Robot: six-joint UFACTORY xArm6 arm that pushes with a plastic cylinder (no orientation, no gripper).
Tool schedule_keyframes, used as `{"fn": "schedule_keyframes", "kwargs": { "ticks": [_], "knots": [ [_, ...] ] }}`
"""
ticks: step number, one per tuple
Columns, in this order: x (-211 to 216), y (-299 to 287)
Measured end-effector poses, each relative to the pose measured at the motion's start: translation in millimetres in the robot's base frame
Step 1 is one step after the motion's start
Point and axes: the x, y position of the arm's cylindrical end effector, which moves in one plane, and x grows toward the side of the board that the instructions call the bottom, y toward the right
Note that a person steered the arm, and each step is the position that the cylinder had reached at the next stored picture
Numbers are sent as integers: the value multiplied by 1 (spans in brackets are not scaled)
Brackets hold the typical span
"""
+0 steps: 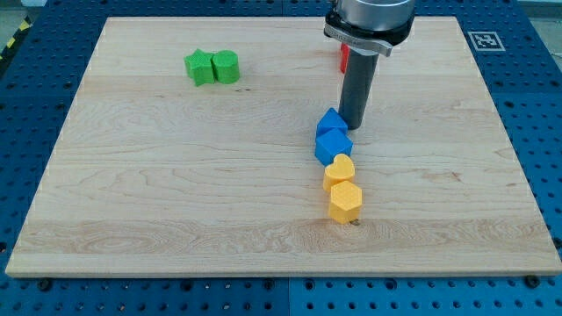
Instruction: Place the red circle to the right of the green circle
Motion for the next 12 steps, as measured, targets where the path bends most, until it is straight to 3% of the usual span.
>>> {"fn": "schedule_keyframes", "kwargs": {
  "ticks": [3, 4, 5, 11, 12],
  "knots": [
    [-4, 78],
    [-40, 93],
    [-75, 93],
    [-88, 110],
    [-125, 90]
  ]
}}
